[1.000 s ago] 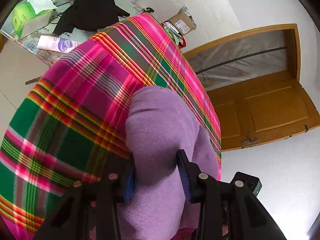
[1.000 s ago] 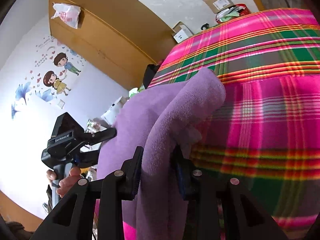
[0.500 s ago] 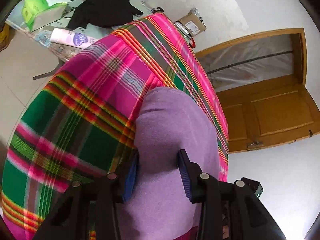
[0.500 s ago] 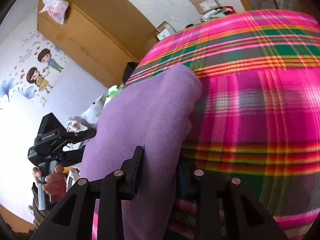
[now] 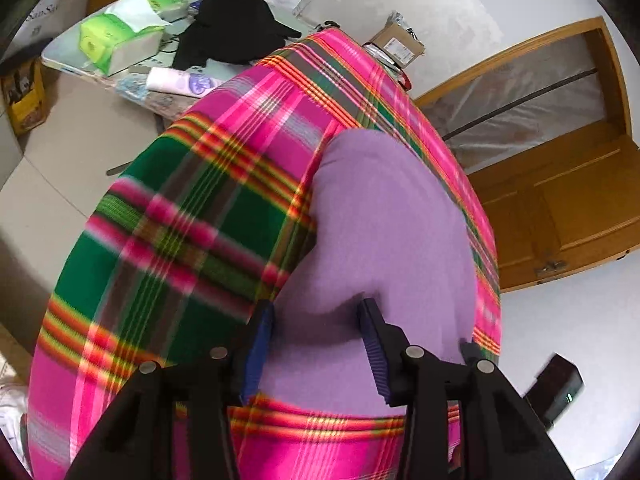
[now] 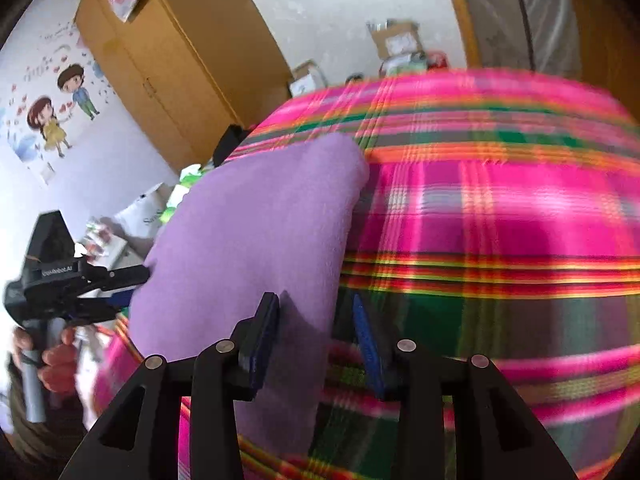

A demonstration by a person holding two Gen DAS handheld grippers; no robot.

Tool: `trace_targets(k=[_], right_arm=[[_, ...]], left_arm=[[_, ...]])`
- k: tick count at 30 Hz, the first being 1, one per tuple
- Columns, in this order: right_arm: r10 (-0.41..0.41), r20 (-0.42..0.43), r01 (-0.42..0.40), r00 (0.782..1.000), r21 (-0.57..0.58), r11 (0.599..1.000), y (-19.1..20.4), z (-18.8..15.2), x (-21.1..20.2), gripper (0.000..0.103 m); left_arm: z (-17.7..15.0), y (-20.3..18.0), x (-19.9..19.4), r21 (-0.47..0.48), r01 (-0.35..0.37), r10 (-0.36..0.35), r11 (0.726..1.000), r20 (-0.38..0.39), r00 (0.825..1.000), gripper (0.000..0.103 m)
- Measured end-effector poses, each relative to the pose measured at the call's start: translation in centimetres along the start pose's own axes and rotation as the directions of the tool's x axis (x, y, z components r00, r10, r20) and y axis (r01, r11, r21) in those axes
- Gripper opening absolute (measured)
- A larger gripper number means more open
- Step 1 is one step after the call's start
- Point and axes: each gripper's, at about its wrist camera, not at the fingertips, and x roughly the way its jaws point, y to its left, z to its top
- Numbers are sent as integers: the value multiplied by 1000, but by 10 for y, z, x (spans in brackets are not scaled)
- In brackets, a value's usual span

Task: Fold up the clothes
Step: 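Lower the folded stack onto the bedspread and open both grippers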

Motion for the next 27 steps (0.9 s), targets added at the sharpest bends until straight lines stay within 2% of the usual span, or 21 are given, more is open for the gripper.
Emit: trace_targets(k=[2, 6, 11, 14, 16, 20, 23, 26, 27], right_arm=[[3, 22, -2, 1000, -30, 1000, 6, -7, -5, 40], [-34, -19, 33, 999, -71, 997, 12, -23, 1, 40], [-39, -48, 38, 998, -14, 999, 6, -26, -2, 40], [-74, -48, 72, 996, -39, 997, 17, -31, -11, 40], [-69, -50, 65, 996, -80, 995, 31, -37, -17, 40], [-65, -68, 57, 996, -110, 992, 48, -47, -19, 40], [-75, -94, 65, 993, -107, 992, 54, -54, -18, 40], [-70, -114, 59, 991, -97, 993, 57, -61, -17, 40], [-72, -119, 60, 990, -96, 994, 58, -62, -17, 41]], left_arm=[[0, 0, 1, -12, -2, 2, 1000, 7, 1000, 45], [-9, 0, -2, 3, -35, 35, 999, 26, 999, 46], [-23, -6, -11, 41, -103, 101, 994, 46, 994, 46], [-36, -17, -16, 85, -176, 170, 981, 81, 982, 45], [-47, -25, -16, 121, -217, 206, 969, 95, 974, 45], [-64, -33, -13, 137, -218, 205, 966, 101, 974, 45], [-78, -43, -15, 181, -299, 274, 937, 150, 950, 45], [-88, -48, -14, 202, -296, 270, 934, 146, 952, 45], [-91, -50, -13, 211, -312, 284, 926, 151, 947, 45]])
